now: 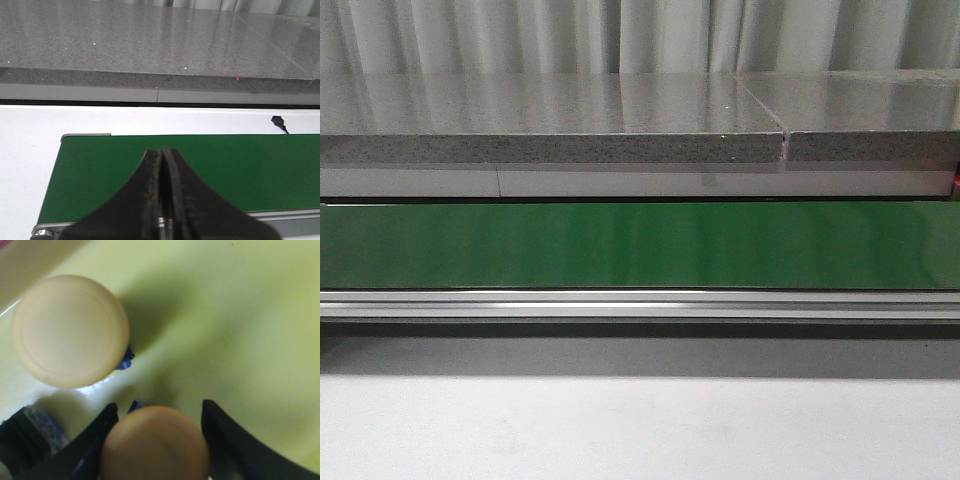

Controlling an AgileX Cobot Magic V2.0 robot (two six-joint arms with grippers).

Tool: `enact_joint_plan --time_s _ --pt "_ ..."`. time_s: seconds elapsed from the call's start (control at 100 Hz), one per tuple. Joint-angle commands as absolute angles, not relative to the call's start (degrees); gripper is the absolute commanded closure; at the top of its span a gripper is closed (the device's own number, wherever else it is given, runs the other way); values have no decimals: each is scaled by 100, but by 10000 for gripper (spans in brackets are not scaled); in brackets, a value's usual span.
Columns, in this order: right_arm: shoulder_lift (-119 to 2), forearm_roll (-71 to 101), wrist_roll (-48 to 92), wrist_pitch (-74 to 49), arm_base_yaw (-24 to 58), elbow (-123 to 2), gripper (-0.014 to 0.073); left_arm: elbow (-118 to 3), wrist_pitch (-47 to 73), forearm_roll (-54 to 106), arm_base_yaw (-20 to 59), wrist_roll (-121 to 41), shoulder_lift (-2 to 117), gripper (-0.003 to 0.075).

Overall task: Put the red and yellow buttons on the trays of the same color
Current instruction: 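Lift the right gripper out of the tray back above the belt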

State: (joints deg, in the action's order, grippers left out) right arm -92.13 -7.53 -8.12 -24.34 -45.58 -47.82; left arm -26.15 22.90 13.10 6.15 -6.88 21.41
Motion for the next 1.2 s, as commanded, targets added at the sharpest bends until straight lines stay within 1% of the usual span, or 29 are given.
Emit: enact_joint_plan --time_s 0.0,0.05,0.1,0.15,0.41,0.75,0.84,0.96,1.19 --pt "-9023 -841 -808 -2313 -4604 -4867 141 -2773 1869 1351 655 -702 2170 739" --pt "-9023 -841 -808 -2313 -4604 -4867 84 -2773 1869 1351 655 -702 2170 739" --pt "-9023 -841 -808 -2320 -4604 -4873 52 -2773 1869 1351 655 -702 2170 739" --pt "-9017 -841 -808 -2320 -4604 -4873 39 -2773 1869 1351 655 -702 2170 739" --pt "-8823 -798 -808 -2297 -4604 -4881 39 -2773 1869 1351 655 -702 2170 739" --pt "-7571 -549 -808 -2242 -4510 -4892 41 -2773 1869 1351 655 -702 2170 739" --pt "-7168 -501 -808 -2212 -4214 -4892 41 -2773 1869 1351 655 -702 2170 739" --pt "-6644 -501 -808 -2144 -3581 -4892 41 -2773 1869 1351 655 -702 2170 739" --pt "-5795 -552 -724 -2037 -1872 -4881 41 -2773 1869 1351 655 -702 2170 739"
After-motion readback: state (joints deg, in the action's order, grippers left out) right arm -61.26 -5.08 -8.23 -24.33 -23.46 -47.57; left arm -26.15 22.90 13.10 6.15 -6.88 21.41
